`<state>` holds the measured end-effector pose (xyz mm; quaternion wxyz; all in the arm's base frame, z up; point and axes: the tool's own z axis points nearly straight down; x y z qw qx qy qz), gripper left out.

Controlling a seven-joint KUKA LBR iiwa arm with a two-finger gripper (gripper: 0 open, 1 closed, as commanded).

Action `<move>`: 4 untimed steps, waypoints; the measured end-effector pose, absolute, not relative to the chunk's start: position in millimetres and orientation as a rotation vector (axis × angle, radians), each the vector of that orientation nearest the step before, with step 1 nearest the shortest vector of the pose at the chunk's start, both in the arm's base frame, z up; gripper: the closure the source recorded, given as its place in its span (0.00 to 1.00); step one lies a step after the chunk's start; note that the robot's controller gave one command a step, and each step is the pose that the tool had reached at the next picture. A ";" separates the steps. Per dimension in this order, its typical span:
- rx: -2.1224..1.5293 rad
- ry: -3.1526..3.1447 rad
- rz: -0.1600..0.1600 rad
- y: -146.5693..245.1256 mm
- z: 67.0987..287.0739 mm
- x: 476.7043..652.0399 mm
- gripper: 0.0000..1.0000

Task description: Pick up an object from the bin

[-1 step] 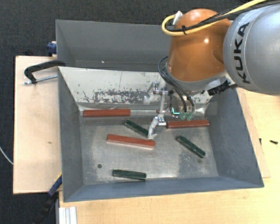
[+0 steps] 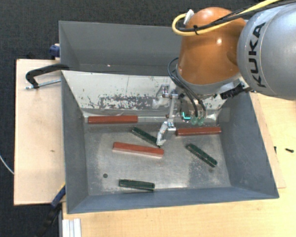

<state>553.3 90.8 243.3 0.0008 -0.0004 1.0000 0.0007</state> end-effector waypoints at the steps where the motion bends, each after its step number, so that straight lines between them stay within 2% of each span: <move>1: -0.091 3.133 0.003 93.1 199.9 556.1 0.00; 2: -0.337 3.123 0.002 82.1 84.4 542.7 1.00; 3: -0.337 3.123 0.002 82.0 84.4 542.7 1.00; 4: -0.341 3.116 0.002 91.8 225.1 546.0 1.00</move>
Offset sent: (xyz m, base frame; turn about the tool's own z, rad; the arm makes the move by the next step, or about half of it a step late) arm -0.0111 -0.0096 -0.1593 -0.2155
